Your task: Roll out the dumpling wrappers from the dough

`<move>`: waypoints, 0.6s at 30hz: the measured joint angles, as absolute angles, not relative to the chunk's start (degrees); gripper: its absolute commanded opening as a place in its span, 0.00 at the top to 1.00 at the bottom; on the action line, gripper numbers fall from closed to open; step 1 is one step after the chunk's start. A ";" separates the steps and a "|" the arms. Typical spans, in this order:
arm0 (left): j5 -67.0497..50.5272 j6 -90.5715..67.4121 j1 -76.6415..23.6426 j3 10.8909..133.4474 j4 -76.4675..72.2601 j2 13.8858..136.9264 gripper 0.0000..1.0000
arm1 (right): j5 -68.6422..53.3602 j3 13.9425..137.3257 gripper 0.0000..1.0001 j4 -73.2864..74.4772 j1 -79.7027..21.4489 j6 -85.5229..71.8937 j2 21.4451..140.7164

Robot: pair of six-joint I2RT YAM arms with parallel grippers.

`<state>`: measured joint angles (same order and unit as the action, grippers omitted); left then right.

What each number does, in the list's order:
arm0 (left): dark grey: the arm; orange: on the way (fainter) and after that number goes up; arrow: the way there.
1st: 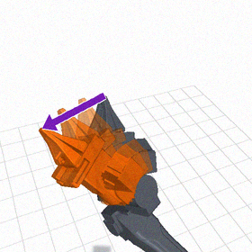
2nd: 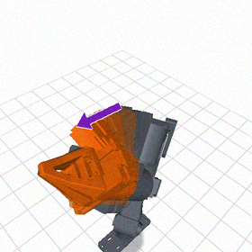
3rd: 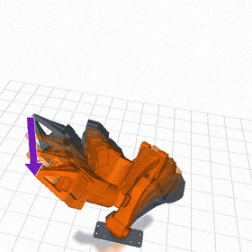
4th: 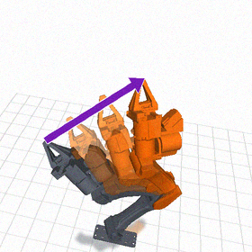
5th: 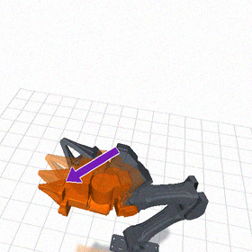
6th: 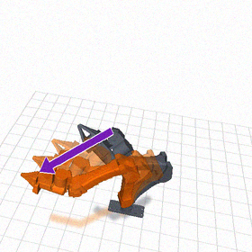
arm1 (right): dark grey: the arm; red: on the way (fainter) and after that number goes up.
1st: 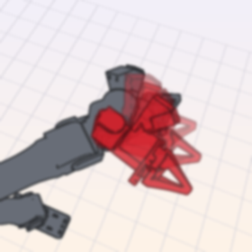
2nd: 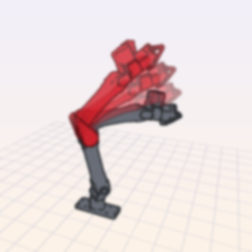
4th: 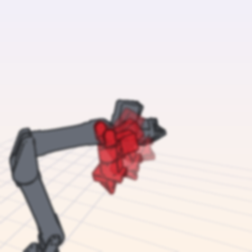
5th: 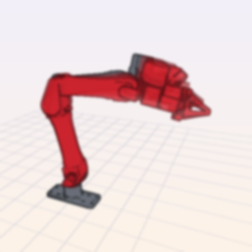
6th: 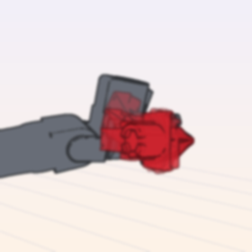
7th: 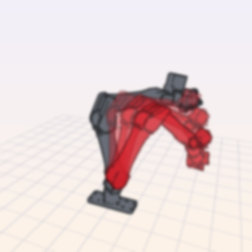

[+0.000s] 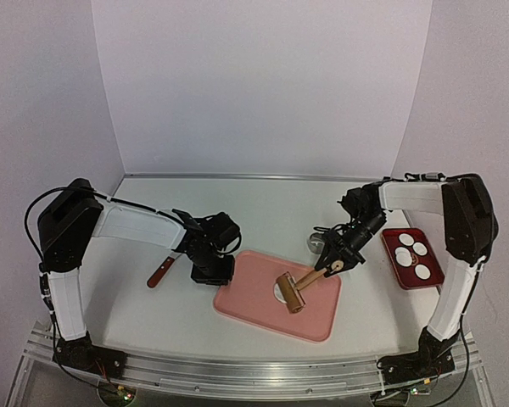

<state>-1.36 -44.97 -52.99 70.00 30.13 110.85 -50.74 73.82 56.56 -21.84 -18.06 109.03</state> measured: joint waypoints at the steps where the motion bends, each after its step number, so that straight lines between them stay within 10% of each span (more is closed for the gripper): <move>1: -1.34 -44.97 -53.00 69.99 30.12 110.85 1.00 | -50.76 73.82 1.00 56.46 -21.94 -18.07 109.10; 18: -0.61 -45.38 -53.31 69.78 30.04 110.79 1.00 | -50.60 73.71 1.00 53.57 -24.64 -20.50 109.08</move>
<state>-0.61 -45.38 -53.31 69.78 30.04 110.79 -50.60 73.71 53.57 -24.64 -20.50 109.08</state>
